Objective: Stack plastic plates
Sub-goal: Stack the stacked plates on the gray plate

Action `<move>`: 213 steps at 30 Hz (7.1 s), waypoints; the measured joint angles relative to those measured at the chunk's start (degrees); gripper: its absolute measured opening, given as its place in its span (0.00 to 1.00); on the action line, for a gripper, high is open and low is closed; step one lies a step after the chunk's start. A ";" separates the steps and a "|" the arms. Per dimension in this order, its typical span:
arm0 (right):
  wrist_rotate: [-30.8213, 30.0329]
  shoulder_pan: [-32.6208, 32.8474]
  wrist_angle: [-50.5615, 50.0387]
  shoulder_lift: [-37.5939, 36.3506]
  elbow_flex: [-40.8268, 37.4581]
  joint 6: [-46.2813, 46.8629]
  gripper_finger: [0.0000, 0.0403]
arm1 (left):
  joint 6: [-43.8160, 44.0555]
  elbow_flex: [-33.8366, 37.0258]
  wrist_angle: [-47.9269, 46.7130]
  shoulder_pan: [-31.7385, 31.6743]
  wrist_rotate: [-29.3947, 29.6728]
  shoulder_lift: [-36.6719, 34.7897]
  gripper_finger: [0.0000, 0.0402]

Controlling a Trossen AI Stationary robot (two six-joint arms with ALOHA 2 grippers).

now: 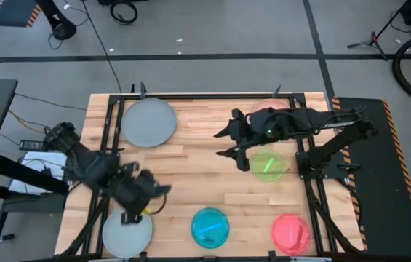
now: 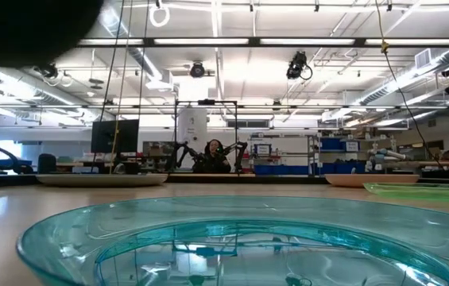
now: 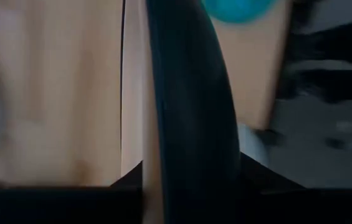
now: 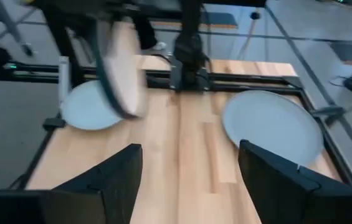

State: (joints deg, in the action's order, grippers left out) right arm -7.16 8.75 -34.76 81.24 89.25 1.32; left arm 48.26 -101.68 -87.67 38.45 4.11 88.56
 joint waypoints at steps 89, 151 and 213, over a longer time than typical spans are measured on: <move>-9.54 30.45 -18.93 8.52 -0.09 22.51 0.57 | 47.38 5.87 -2.62 15.65 -9.80 32.76 0.31; -3.09 42.29 -37.55 6.64 -0.11 42.35 0.47 | 56.51 -0.58 -2.39 -1.45 0.00 16.32 0.70; -5.07 46.75 -34.39 6.53 -0.11 37.42 0.46 | 73.83 4.67 7.09 6.74 -8.01 31.90 0.74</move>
State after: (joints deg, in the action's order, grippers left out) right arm -12.23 55.50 -69.16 87.77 89.14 38.74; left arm 122.09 -97.01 -80.57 45.19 -3.90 120.46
